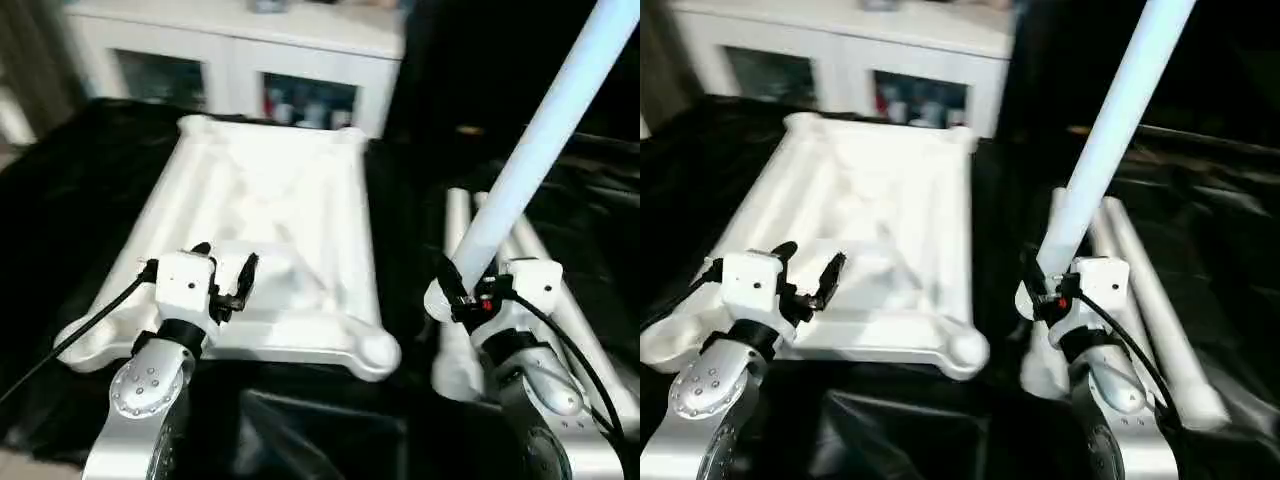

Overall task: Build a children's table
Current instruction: Insert table leg to table base

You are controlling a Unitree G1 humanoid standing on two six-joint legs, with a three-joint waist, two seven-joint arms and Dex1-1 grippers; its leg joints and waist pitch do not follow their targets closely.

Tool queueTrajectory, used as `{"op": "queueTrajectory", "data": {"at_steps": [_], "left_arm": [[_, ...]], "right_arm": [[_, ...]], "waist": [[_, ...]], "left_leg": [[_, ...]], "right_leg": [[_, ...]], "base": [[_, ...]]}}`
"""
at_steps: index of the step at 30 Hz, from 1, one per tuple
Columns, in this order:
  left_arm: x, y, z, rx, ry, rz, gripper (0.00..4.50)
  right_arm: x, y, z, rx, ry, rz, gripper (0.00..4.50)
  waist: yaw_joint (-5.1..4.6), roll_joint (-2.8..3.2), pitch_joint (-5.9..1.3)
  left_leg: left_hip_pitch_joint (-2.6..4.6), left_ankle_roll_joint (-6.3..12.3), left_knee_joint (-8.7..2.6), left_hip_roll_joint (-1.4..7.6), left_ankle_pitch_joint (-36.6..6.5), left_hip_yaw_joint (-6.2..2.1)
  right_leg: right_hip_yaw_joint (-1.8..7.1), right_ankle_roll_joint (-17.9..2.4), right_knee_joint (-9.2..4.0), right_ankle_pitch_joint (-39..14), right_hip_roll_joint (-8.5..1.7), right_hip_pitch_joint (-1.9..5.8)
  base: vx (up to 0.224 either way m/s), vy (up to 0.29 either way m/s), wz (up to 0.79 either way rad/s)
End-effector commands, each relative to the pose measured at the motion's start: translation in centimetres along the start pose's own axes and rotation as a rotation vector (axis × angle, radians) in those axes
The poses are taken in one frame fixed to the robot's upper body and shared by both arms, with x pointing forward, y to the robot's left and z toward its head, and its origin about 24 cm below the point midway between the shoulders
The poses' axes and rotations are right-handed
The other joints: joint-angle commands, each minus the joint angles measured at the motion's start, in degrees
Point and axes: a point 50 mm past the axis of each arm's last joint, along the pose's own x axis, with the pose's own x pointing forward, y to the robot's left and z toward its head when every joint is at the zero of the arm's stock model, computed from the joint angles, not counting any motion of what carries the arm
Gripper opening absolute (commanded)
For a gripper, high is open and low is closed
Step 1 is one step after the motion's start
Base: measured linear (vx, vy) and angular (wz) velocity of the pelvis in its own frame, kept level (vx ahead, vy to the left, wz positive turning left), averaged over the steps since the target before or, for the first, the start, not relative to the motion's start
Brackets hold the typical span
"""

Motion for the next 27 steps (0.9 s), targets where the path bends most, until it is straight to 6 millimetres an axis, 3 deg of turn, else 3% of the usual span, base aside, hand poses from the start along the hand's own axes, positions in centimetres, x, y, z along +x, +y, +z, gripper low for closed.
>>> {"op": "queueTrajectory", "data": {"at_steps": [1,2,3,4,5,6,7,8,9,10,11,12,13,14,15,16,17,18,19,20,21,22,23,24,25,26,27], "left_arm": [[0.3,0.1,-0.2,-0.056,0.02,0.008,3.68],[0.3,0.0,-0.3,-0.076,0.037,0.008,3.68],[0.3,0.0,-0.4,-0.086,0.049,0.007,3.68],[0.3,0.1,-0.4,-0.059,0.046,0.008,3.68],[0.3,0.2,-0.3,-0.031,0.041,0.009,3.68],[0.3,0.2,-0.3,-0.025,0.04,0.009,3.68],[0.3,0.2,-0.2,-0.012,0.035,0.013,3.68],[0.4,0.3,0.2,0.063,0.016,0.033,3.68],[0.4,0.3,0.2,0.063,0.016,0.033,3.68],[0.4,0.3,0.3,0.093,0.005,0.036,3.68],[0.5,0.4,0.2,0.066,0.013,0.041,3.68],[0.5,0.6,0.2,0.021,0.023,0.057,3.68],[0.5,0.7,0.2,0.01,0.025,0.06,3.68],[0.6,0.8,0.1,-0.014,0.031,0.066,3.68],[0.6,0.9,0.1,-0.014,0.033,0.07,3.68],[0.6,1.1,0.2,0.002,0.032,0.08,3.68],[0.6,1.3,0.2,0.019,0.029,0.088,3.68],[0.6,1.3,0.2,0.02,0.029,0.089,3.68],[0.6,1.5,0.3,0.035,0.027,0.095,3.68],[0.6,1.5,0.3,0.037,0.026,0.095,3.68],[0.6,1.4,0.3,0.051,0.022,0.084,3.68],[0.6,1.4,0.4,0.053,0.021,0.081,3.68],[0.6,1.2,0.5,0.065,0.013,0.048,3.68],[0.6,0.7,0.4,0.07,0.017,-0.029,3.68],[0.6,0.5,0.4,0.071,0.02,-0.06,3.68],[0.6,0.2,0.4,0.083,0.023,-0.115,3.68],[0.7,-0.1,0.6,0.099,0.015,-0.182,3.68]], "right_arm": [[-0.2,-0.4,0.8,-0.009,-0.024,-0.02,1.88],[-0.2,-0.4,0.7,-0.01,-0.017,-0.015,1.88],[-0.1,-0.3,0.7,-0.011,-0.012,-0.012,1.88],[-0.1,-0.3,0.7,0.01,-0.011,-0.007,1.88],[-0.1,-0.3,0.6,0.028,-0.009,-0.009,1.88],[0.0,-0.3,0.7,0.028,-0.009,-0.012,1.88],[0.0,-0.3,0.7,0.024,-0.007,-0.016,1.88],[0.1,-0.4,0.8,0.002,-0.013,-0.02,1.88],[0.1,-0.4,0.8,0.002,-0.013,-0.02,1.88],[0.1,-0.4,0.8,-0.005,-0.013,-0.019,1.88],[0.2,-0.4,0.8,-0.003,-0.011,-0.017,1.88],[0.2,-0.3,0.7,0.0,-0.008,-0.014,1.88],[0.2,-0.3,0.7,0.0,-0.008,-0.013,1.88],[0.2,-0.3,0.7,0.0,-0.007,-0.013,1.88],[0.2,-0.3,0.7,0.001,-0.006,-0.012,1.88],[0.2,-0.2,0.7,0.002,-0.005,-0.011,1.88],[0.3,-0.2,0.7,0.002,-0.003,-0.008,1.88],[0.3,-0.2,0.7,0.002,-0.003,-0.008,1.88],[0.4,-0.1,0.6,0.002,-0.001,-0.004,1.88],[0.4,-0.1,0.6,0.002,-0.001,-0.004,1.88],[0.4,-0.1,0.6,0.002,0.0,-0.003,1.88],[0.4,-0.1,0.6,0.002,0.0,-0.003,1.88],[0.4,-0.1,0.6,0.003,-0.002,0.001,1.88],[0.5,0.0,0.7,0.004,-0.005,0.014,1.88],[0.5,0.1,0.7,0.004,-0.007,0.019,1.88],[0.5,0.1,0.7,0.004,-0.008,0.029,1.88],[0.6,0.2,0.8,-0.001,-0.007,0.045,1.88]], "waist": [[-0.67,1.26,-3.0],[-0.36,-0.18,-2.97],[0.56,-1.42,-3.7],[1.77,-2.03,-3.8],[3.42,-3.11,-2.53],[4.19,-2.95,-2.24],[4.75,-3.23,-1.65],[5.57,-2.63,-1.49],[4.76,-2.15,-1.38],[4.44,-0.29,-1.15],[3.35,1.83,-1.1],[1.28,3.71,-1.4],[1.32,3.98,-2.1],[2.52,4.6,-2.4],[1.96,4.34,-2.78],[1.76,4.37,-2.81],[2.35,3.31,-3.03],[2.78,2.05,-3.1],[3.8,1.18,-2.85],[4.93,-0.01,-2.89],[4.97,-0.65,-2.94],[5.1,-0.34,-2.59],[4.83,-0.09,-1.77],[4.75,-0.28,-1.74],[4.71,0.09,-1.64],[4.49,-0.29,-1.76],[4.49,-0.18,-1.6]], "left_leg": [[-0.06,26.14,-7.82,11.98,19.8,-5.82],[-2.79,25.38,-4.47,7.39,15.5,-2.68],[-4.08,21.42,0.38,2.09,12.9,0.57],[-3.05,7.73,3.38,-0.73,3.8,4.2],[-4.5,2.74,3.57,-0.71,-0.2,3.6],[-3.87,1.68,4.48,-0.41,-1.3,3.3],[-3.73,0.32,5.33,-0.12,-1.8,2.52],[-3.99,0.06,5.8,-0.16,-1.4,1.9],[-5.59,0.73,5.03,3.01,3.8,-1.93],[-3.04,-1.25,1.04,4.38,3.7,-1.99],[-1.65,-2.33,-4.1,5.51,2.7,-1.61],[-1.0,-3.22,-9.76,16.21,-4.0,-6.36],[-0.79,-3.42,-10.04,17.72,-3.0,-7.36],[-1.39,-2.32,-9.15,17.13,2.1,-5.79],[-1.36,0.64,-8.05,15.78,6.8,-5.12],[-1.53,3.87,-7.47,14.11,11.6,-4.66],[-1.86,10.61,-4.97,8.48,17.0,-2.22],[-3.19,10.02,-3.63,6.1,15.1,-0.11],[-5.87,6.33,-4.02,4.93,12.7,1.62],[-5.38,1.94,-4.75,5.72,5.9,2.5],[-5.1,0.77,-5.39,5.83,4.1,2.81],[-4.98,-0.15,-5.93,5.95,2.6,3.12],[-4.65,-2.44,-7.24,6.63,-3.9,3.78],[-4.53,-2.97,-7.43,6.8,-5.8,3.89],[-4.09,-3.94,-7.71,7.16,-9.1,4.03],[-3.99,-4.52,-7.93,7.56,-10.2,4.12],[-4.09,-4.68,-8.13,7.64,-10.7,4.12]], "right_leg": [[0.55,-9.9,0.13,-3.4,-4.04,1.51],[2.85,-10.6,-4.09,-3.7,-5.98,3.04],[5.12,-8.6,-7.07,-6.1,-7.55,4.87],[10.78,-0.4,-10.65,-19.6,-6.82,4.03],[13.8,4.3,-9.51,-28.2,-6.27,5.71],[16.58,5.1,-9.58,-30.4,-6.27,4.8],[19.73,3.9,-9.65,-31.9,-5.36,4.66],[21.31,3.4,-9.77,-31.5,-5.4,4.81],[18.54,-2.1,-8.33,-21.4,-8.77,5.21],[15.04,-4.2,-8.8,-18.2,-4.3,3.05],[10.21,-1.5,-8.07,-17.3,0.28,2.82],[5.32,3.8,-0.18,-12.0,0.87,0.42],[3.49,5.4,3.33,-9.5,0.16,-0.11],[1.44,7.5,6.26,-7.8,0.11,-2.11],[1.24,8.1,6.22,-6.7,-0.34,-2.03],[1.21,8.0,5.55,-5.6,-0.92,-1.48],[2.09,6.3,0.15,-0.4,-2.44,-0.1],[3.07,6.7,-2.39,1.8,-3.72,1.29],[4.45,5.8,-3.9,4.3,-6.94,3.55],[4.7,6.6,-4.55,-0.6,-6.98,3.89],[4.52,6.7,-4.57,-3.2,-6.26,4.06],[4.37,6.4,-4.69,-6.0,-5.81,3.79],[4.19,5.4,-5.55,-18.0,-5.06,3.02],[4.21,5.4,-5.68,-21.5,-4.95,2.86],[4.33,5.4,-5.88,-26.1,-4.77,2.17],[4.35,5.1,-5.81,-25.7,-4.64,2.09],[4.3,5.1,-5.69,-25.5,-4.56,2.03]], "base": [[-0.025,-0.133,0.05],[-0.051,-0.152,-0.02],[-0.048,-0.134,0.05],[-0.048,-0.134,0.05],[-0.028,-0.134,-0.15],[-0.04,-0.124,-0.34],[-0.04,-0.124,-0.34],[-0.038,-0.058,-0.35],[-0.048,0.012,-0.18],[-0.048,0.012,-0.18],[-0.051,0.071,0.05],[-0.07,0.068,0.21],[-0.07,0.068,0.21],[-0.077,0.026,0.47],[-0.037,-0.005,0.31],[-0.063,-0.044,0.31],[0.0,0.0,0.0],[-0.063,-0.109,-0.1],[-0.037,-0.07,-0.09],[-0.099,-0.136,-0.09],[-0.103,-0.121,-0.02],[-0.103,-0.121,-0.02],[-0.078,-0.096,-0.03],[-0.066,-0.077,-0.01],[-0.066,-0.077,-0.01],[-0.045,-0.056,0.0],[0.0,0.0,0.0]]}}
